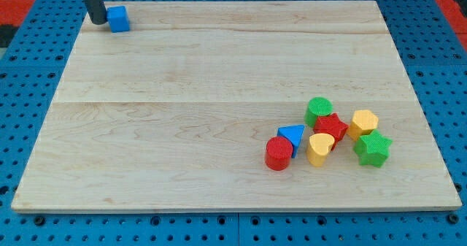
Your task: Move your arm towards the red circle
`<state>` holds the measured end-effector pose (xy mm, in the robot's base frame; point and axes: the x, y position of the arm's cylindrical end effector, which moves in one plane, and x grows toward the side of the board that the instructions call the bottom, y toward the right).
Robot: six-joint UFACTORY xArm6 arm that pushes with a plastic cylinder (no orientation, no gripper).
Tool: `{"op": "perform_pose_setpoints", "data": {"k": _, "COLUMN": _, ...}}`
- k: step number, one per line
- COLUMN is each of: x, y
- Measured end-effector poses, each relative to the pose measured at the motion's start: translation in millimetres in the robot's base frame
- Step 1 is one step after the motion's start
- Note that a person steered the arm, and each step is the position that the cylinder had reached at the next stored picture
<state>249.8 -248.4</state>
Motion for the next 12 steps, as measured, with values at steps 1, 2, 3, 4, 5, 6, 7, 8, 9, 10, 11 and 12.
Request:
{"op": "perform_pose_setpoints", "data": {"k": 1, "x": -17, "y": -3}}
{"op": "perform_pose_setpoints", "data": {"k": 2, "x": -28, "y": -3}}
{"op": "perform_pose_setpoints", "data": {"k": 3, "x": -15, "y": -8}}
{"op": "perform_pose_setpoints", "data": {"k": 4, "x": 40, "y": -9}}
{"op": "perform_pose_setpoints", "data": {"k": 5, "x": 79, "y": -4}}
{"op": "perform_pose_setpoints", "data": {"k": 6, "x": 136, "y": 44}}
{"op": "perform_pose_setpoints", "data": {"k": 7, "x": 150, "y": 120}}
{"op": "perform_pose_setpoints", "data": {"k": 8, "x": 207, "y": 184}}
{"op": "perform_pose_setpoints", "data": {"k": 9, "x": 286, "y": 188}}
{"op": "perform_pose_setpoints", "data": {"k": 10, "x": 356, "y": 191}}
{"op": "perform_pose_setpoints", "data": {"k": 11, "x": 369, "y": 219}}
{"op": "perform_pose_setpoints", "data": {"k": 12, "x": 369, "y": 225}}
